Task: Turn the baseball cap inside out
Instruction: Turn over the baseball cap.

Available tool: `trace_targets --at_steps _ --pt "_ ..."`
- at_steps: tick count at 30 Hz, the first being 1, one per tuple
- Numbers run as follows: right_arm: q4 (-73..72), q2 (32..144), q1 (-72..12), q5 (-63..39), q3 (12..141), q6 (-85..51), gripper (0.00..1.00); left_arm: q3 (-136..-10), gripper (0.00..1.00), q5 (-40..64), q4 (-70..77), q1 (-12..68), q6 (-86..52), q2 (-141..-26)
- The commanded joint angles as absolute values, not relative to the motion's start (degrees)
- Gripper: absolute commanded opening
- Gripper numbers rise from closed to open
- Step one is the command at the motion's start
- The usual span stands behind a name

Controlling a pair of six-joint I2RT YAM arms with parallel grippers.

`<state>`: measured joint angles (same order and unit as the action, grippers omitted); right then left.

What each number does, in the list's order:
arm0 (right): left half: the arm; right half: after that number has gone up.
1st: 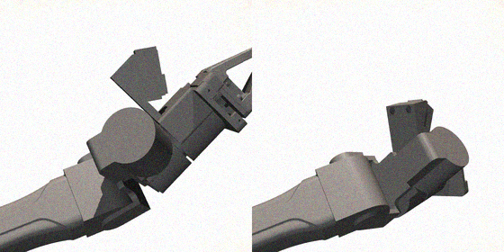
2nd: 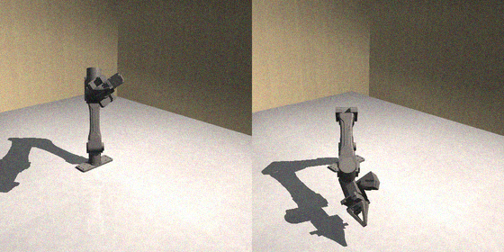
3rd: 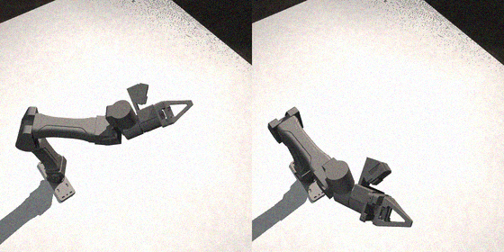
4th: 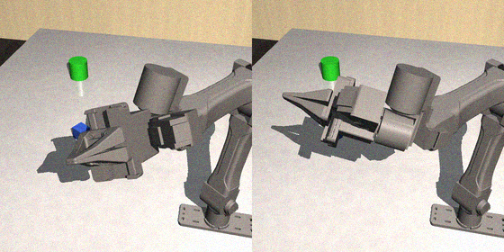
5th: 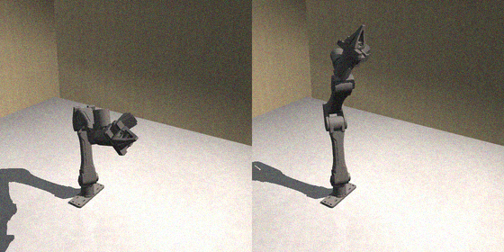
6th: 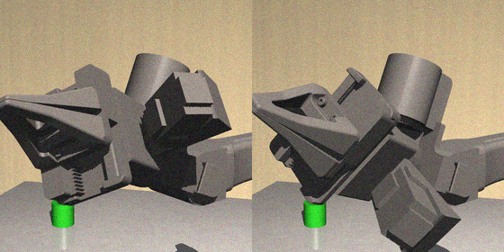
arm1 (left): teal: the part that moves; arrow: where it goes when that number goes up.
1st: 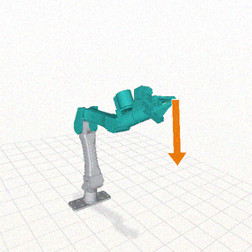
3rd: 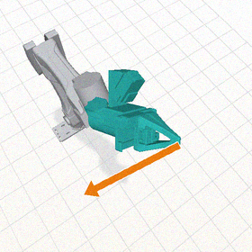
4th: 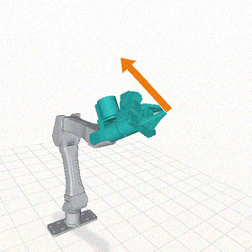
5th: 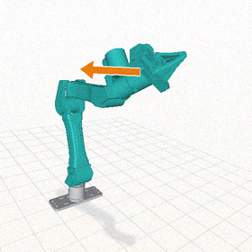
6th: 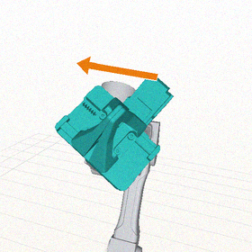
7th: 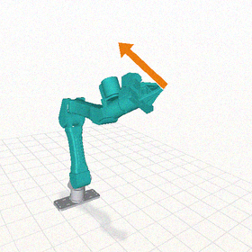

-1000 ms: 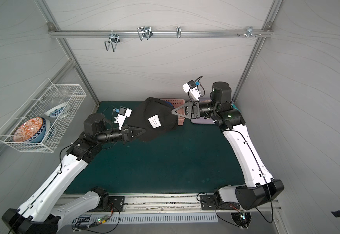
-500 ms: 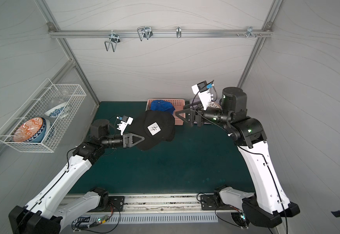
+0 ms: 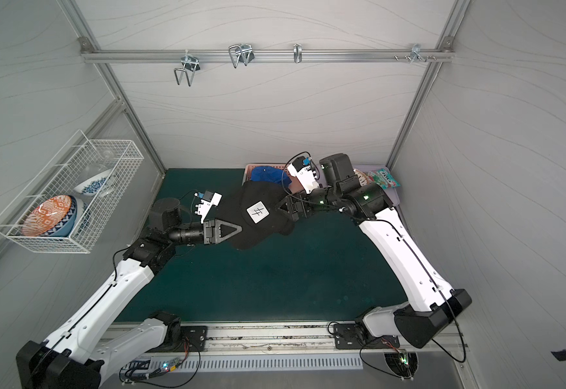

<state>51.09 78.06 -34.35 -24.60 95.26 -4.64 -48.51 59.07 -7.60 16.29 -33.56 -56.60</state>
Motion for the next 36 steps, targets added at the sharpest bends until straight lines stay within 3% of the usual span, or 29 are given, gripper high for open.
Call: trace_targets --at_steps 1,10,18,24,31,36 --pt "49.4 78.8 -36.2 -25.5 94.8 -4.7 0.89 -49.4 0.0 61.9 -0.6 16.6 -34.8 -56.2" --pt "47.8 83.2 -42.6 -26.1 97.1 -4.9 0.84 -50.4 0.0 62.6 0.9 19.8 -35.1 -57.6" --pt "49.5 81.1 -42.9 -22.0 97.4 -3.4 0.77 -49.8 0.0 57.2 -5.7 20.0 -31.2 -56.5" --pt "49.3 74.4 -34.1 -22.3 95.0 -7.6 0.99 -49.5 0.0 56.8 -6.7 16.2 -33.3 -55.1" --pt "34.0 63.7 -25.4 -33.0 81.0 -21.6 0.99 -46.7 0.0 55.8 13.2 15.8 -55.5 -56.3" --pt "31.2 60.2 -23.1 -32.0 73.4 -25.9 0.99 -49.1 0.0 55.9 7.3 15.7 -57.3 -56.7"
